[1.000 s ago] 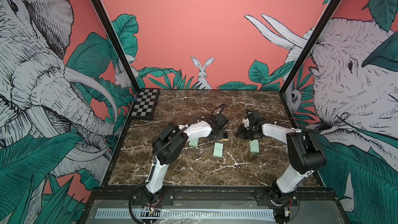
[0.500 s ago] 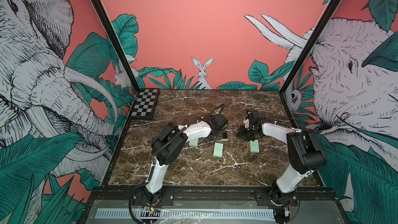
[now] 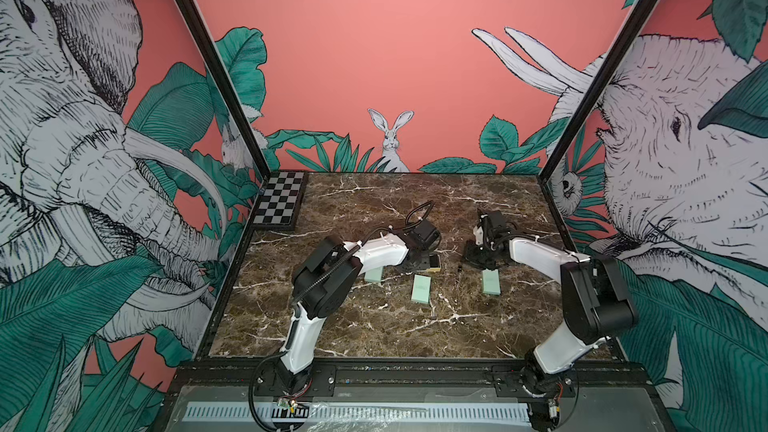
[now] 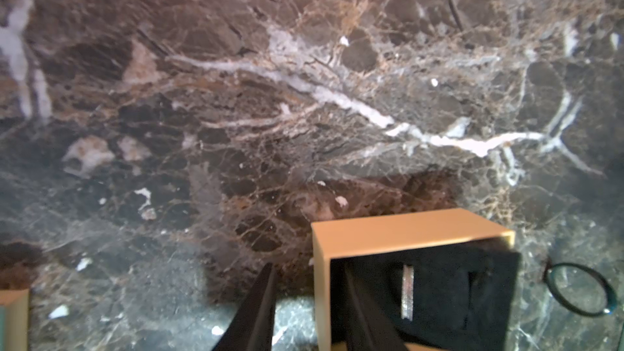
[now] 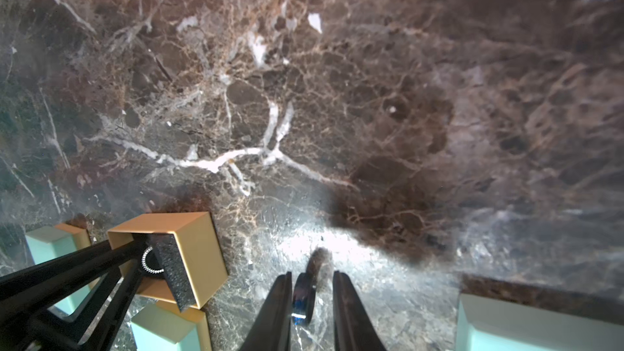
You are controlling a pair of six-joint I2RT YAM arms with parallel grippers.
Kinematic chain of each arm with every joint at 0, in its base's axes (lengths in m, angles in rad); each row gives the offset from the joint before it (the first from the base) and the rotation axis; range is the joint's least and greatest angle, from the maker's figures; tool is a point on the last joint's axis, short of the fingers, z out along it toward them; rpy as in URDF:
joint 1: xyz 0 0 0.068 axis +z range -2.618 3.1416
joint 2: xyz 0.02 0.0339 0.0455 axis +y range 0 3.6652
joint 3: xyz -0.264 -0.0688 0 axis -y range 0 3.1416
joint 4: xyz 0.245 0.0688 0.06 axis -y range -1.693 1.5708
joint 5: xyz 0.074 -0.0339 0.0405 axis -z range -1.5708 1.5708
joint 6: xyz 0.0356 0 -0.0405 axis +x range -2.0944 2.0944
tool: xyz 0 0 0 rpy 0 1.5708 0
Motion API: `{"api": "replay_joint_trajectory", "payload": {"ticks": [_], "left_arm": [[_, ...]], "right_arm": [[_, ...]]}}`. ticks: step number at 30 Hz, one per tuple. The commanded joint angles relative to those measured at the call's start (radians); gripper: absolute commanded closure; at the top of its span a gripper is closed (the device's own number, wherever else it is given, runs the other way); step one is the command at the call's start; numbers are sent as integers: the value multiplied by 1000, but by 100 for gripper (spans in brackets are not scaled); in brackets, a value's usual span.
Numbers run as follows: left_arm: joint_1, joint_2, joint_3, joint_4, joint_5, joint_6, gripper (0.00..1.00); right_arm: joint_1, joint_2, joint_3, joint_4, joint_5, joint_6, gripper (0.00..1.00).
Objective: Take the rings out of the lift-off lid box
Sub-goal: Place the ring at the center of the board.
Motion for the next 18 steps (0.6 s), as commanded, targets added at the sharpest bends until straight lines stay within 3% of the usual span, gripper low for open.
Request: {"api": "replay_joint_trajectory", "payload": {"ticks": [1,8,18], "left_arm": [[-4,-49,-26,-39,-31,-19,65],[-4,-60,-35,-36,-35,-17,65],[-4,-62,-41,-25,-30,-22,65]], "right_arm": [[35,-22,8,-30,24,-32,77],[78,15,-7,-10,-37,-19,78],[134,44,-20,16,-32,-10,78]]}}
